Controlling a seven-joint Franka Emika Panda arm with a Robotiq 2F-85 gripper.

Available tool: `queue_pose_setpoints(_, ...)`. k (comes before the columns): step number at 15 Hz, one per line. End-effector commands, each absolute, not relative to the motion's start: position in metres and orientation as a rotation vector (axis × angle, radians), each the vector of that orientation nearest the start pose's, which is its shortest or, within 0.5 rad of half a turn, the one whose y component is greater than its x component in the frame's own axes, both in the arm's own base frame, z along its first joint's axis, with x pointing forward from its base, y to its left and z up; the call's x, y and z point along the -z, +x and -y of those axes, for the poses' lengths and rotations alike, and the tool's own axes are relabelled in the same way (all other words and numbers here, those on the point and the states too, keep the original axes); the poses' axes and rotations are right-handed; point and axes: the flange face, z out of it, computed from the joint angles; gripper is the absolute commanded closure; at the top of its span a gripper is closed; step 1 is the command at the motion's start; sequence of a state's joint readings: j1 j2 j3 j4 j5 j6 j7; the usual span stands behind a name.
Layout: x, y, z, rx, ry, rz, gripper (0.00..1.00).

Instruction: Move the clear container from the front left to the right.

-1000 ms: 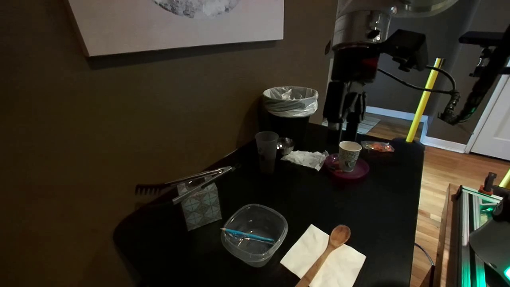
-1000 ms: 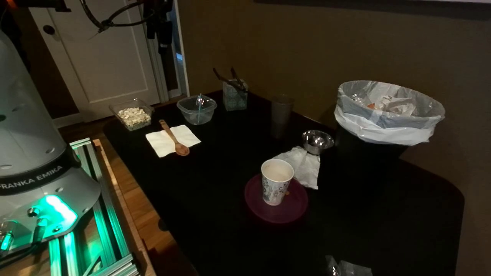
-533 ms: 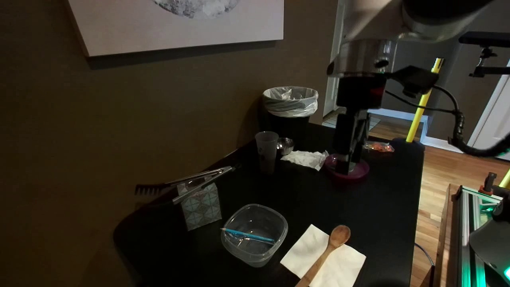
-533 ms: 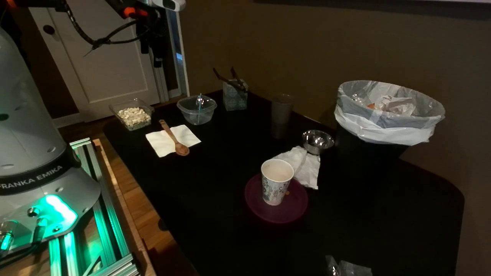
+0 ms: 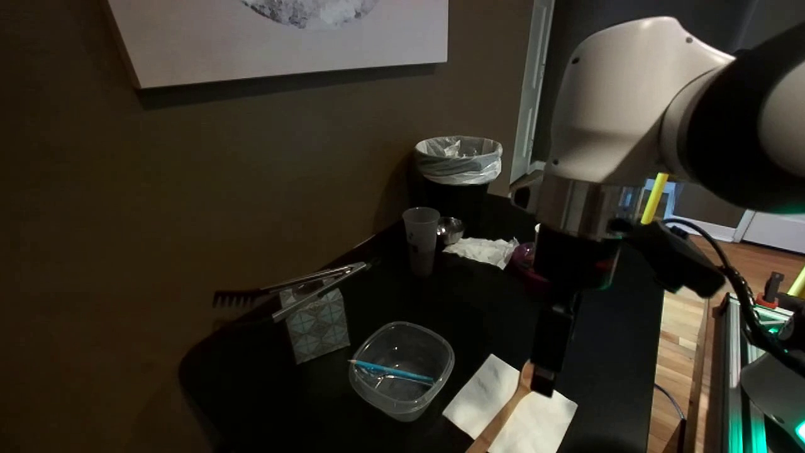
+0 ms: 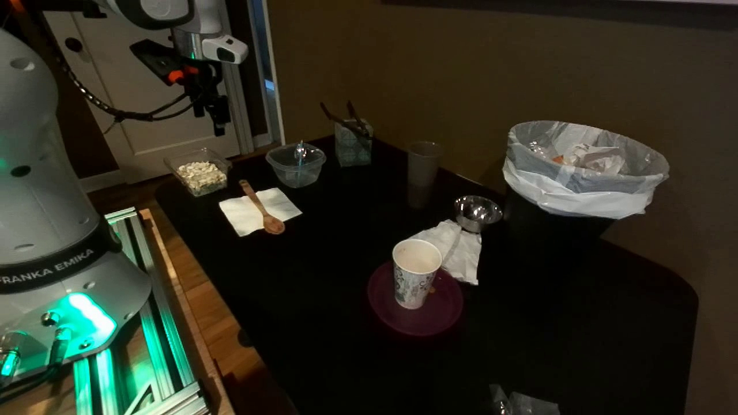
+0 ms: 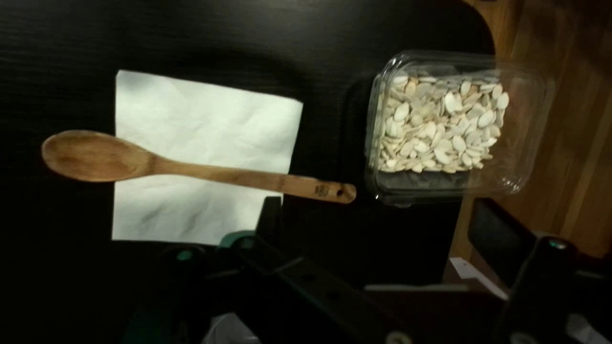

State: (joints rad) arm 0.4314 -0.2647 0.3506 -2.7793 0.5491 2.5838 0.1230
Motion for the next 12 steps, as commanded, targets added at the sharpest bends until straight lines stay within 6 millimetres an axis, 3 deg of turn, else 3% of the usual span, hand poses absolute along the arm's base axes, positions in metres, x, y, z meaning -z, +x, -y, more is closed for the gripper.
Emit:
queue_pose_setpoints(1, -0.285, 0.276, -0.264, -0.064, -2.905, 0.302, 0.00)
queue_pose_setpoints(4, -0.281, 0.271, -0.271, -0.083, -2.905, 0.319, 0.00)
queue_pose_setpoints(12, -0.210, 0.271, -0.295, -0.012, -2.863, 0.260, 0.00)
